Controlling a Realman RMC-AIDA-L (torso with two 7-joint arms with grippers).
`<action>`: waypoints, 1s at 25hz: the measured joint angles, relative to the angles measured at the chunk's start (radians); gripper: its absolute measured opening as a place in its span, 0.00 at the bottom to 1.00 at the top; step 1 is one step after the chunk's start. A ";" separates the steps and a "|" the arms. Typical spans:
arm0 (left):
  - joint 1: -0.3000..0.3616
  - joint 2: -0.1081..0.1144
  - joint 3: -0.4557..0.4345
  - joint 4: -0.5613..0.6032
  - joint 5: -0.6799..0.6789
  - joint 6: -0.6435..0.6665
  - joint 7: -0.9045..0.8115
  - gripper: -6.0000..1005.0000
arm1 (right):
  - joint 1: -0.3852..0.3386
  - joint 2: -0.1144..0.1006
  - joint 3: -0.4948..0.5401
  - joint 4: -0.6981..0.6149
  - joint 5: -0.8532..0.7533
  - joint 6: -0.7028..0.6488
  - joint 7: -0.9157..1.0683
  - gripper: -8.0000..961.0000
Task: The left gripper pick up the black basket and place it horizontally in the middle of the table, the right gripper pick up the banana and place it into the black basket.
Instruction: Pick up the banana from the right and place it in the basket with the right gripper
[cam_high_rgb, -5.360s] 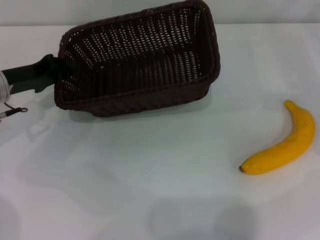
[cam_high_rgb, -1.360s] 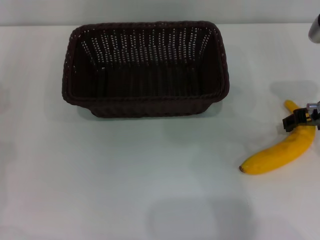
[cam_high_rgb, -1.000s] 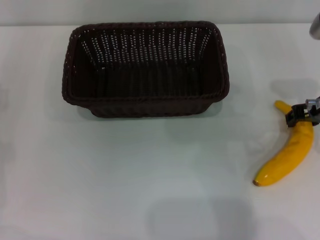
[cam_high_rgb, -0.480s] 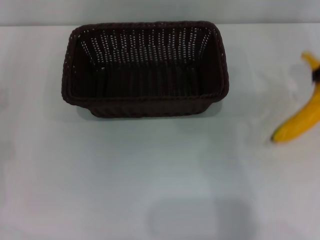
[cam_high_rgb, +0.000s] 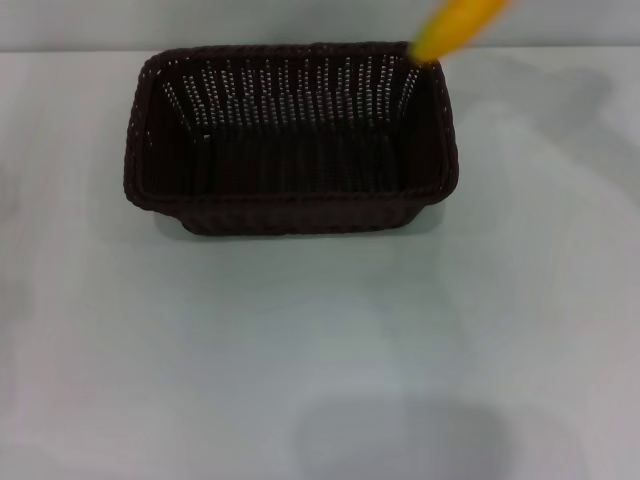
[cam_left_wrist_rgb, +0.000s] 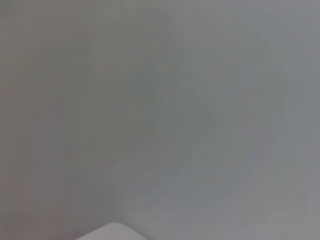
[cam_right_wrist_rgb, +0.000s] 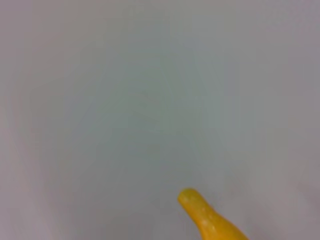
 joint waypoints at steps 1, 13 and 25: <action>-0.003 -0.001 0.001 -0.003 0.000 0.000 0.001 0.77 | 0.017 0.001 -0.013 0.049 0.063 -0.043 -0.051 0.49; -0.031 -0.023 0.007 -0.004 0.005 -0.003 0.004 0.77 | 0.211 0.010 -0.113 0.652 0.583 -0.132 -0.778 0.54; -0.041 -0.032 0.010 -0.006 0.010 -0.005 0.000 0.77 | 0.100 0.008 -0.174 0.626 0.730 -0.156 -0.918 0.66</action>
